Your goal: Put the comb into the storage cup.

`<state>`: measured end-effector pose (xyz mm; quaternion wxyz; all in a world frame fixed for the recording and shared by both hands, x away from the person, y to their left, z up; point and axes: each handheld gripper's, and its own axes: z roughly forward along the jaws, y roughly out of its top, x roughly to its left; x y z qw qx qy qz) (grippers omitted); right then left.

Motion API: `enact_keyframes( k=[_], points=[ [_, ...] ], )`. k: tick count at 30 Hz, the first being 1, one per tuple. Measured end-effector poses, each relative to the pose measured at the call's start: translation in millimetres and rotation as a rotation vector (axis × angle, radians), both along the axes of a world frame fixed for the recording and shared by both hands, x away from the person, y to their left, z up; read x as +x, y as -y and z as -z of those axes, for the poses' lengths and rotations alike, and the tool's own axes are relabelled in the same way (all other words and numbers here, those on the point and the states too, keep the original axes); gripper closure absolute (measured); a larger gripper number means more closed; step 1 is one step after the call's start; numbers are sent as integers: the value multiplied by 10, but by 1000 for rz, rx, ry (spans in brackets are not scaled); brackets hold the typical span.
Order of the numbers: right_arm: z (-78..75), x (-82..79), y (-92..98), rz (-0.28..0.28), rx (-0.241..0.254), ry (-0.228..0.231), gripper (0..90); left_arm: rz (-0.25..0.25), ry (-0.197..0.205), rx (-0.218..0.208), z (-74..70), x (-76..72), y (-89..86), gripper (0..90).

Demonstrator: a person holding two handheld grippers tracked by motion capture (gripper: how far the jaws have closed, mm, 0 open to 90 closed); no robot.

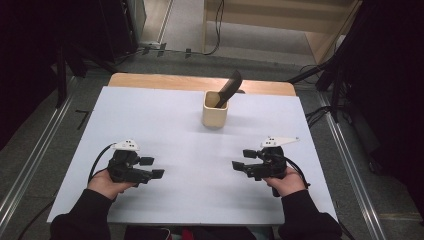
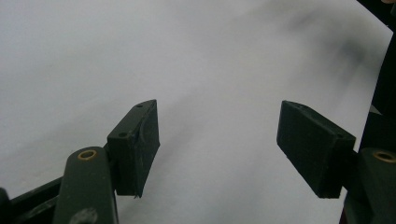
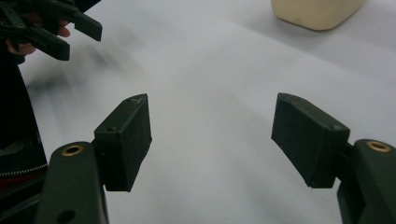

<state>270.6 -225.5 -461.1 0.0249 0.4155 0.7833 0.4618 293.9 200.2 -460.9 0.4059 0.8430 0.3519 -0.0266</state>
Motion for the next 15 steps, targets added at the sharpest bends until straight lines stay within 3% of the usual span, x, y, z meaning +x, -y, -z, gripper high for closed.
enact_keyframes(
  k=[4, 15],
  points=[
    [39, -48, 22, 1, -6, -21, 266, 3, -2, 1, 2, -5, -7, 303],
    [59, -170, 181, 25, -14, -24, 265, 7, -4, 7, 2, -23, -17, 303]
  ],
)
